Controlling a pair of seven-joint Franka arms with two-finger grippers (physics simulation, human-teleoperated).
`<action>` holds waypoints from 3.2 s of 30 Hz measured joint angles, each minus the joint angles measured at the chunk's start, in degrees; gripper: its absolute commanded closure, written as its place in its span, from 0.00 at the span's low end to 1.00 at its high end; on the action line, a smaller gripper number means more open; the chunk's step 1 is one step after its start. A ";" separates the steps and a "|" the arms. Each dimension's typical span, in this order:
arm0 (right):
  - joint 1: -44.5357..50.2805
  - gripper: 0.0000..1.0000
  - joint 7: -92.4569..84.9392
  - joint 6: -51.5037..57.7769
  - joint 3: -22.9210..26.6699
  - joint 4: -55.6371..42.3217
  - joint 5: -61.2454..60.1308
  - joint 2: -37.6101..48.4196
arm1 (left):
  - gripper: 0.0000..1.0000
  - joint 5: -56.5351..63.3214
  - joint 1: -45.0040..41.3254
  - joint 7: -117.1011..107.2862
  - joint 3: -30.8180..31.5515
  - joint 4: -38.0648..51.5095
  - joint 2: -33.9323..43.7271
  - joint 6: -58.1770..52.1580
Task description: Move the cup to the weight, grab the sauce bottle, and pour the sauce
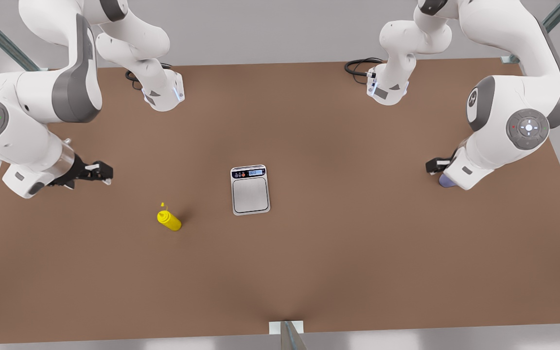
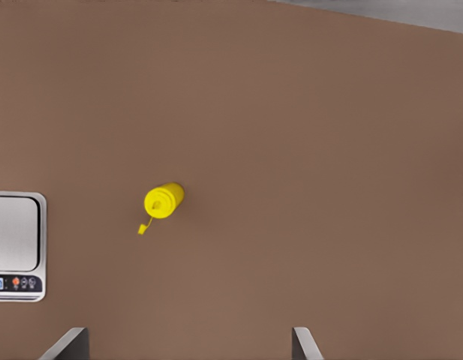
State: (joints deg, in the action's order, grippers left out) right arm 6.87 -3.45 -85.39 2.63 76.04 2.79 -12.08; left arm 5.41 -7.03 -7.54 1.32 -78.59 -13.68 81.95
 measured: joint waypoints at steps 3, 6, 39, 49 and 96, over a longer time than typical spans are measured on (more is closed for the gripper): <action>-0.43 0.00 -0.78 -1.20 -0.16 1.78 -1.11 -0.47 | 0.00 0.24 1.81 -0.53 -0.24 -3.00 0.61 0.92; -4.44 0.00 -4.19 -1.79 -0.21 6.14 -10.57 -5.44 | 0.00 0.60 16.28 2.19 -2.42 -14.06 1.23 5.93; -21.76 0.00 -127.05 3.41 0.37 7.53 -65.54 -39.79 | 0.79 -4.42 26.35 34.29 -6.80 -42.99 -6.77 43.97; -20.25 0.00 -141.97 2.07 -0.04 7.71 -68.89 -41.81 | 0.79 -4.66 16.48 36.02 -6.58 -34.92 -1.93 39.76; -14.26 0.46 -160.28 1.48 0.37 6.57 -68.05 -39.92 | 0.00 -4.24 -9.52 -48.30 13.24 25.90 -17.99 8.16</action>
State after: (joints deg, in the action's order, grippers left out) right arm -7.38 -163.73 -83.91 3.00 82.61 -65.26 -52.00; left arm 1.17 -16.55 -55.85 14.56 -52.70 -31.67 90.11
